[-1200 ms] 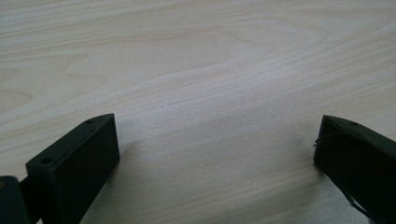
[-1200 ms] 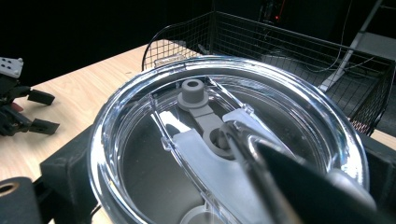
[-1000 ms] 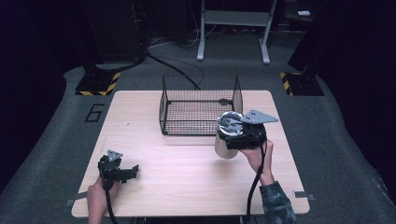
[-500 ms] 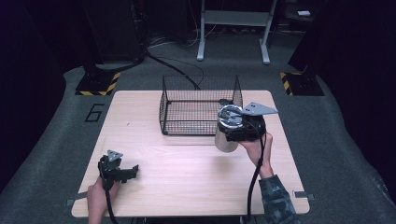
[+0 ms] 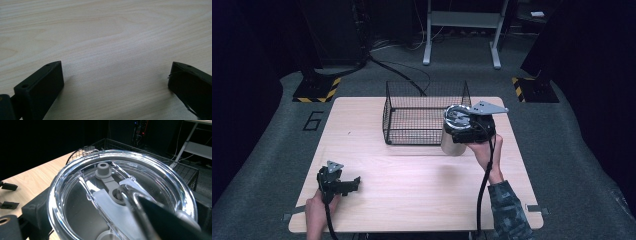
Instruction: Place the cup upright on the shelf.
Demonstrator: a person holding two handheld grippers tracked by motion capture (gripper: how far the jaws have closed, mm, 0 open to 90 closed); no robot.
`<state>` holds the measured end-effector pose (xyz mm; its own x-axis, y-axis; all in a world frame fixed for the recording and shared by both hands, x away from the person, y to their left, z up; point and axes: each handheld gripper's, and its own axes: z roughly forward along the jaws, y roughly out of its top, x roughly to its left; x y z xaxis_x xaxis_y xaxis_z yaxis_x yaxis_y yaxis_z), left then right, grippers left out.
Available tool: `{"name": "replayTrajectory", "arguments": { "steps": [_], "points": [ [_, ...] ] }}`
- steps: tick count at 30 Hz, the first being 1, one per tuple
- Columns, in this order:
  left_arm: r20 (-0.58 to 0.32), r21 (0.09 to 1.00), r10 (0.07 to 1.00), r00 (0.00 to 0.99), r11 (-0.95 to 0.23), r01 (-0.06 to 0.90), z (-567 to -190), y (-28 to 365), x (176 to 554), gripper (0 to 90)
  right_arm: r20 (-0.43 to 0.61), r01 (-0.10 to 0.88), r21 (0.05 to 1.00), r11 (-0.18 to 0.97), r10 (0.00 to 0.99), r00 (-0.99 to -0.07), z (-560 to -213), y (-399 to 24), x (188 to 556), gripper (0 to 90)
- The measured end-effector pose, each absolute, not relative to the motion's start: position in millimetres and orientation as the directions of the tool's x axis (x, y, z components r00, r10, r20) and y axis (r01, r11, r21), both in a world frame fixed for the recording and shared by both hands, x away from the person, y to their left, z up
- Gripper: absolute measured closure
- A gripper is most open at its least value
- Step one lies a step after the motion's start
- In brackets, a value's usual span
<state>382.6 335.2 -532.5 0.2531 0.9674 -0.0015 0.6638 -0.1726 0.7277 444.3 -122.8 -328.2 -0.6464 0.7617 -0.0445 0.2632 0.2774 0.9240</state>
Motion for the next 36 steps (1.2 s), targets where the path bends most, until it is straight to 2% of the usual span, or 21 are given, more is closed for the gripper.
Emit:
{"name": "replayTrajectory", "arguments": {
  "steps": [36],
  "points": [
    [-0.002, 0.728, 0.967, 0.253, -0.173, 0.664, -532.5, 335.2, 382.6, 0.1, -0.052, 0.275, 0.924, 0.267, 0.798, -0.601, -302.2, -112.9, 497.5, 3.6]
  ]
}}
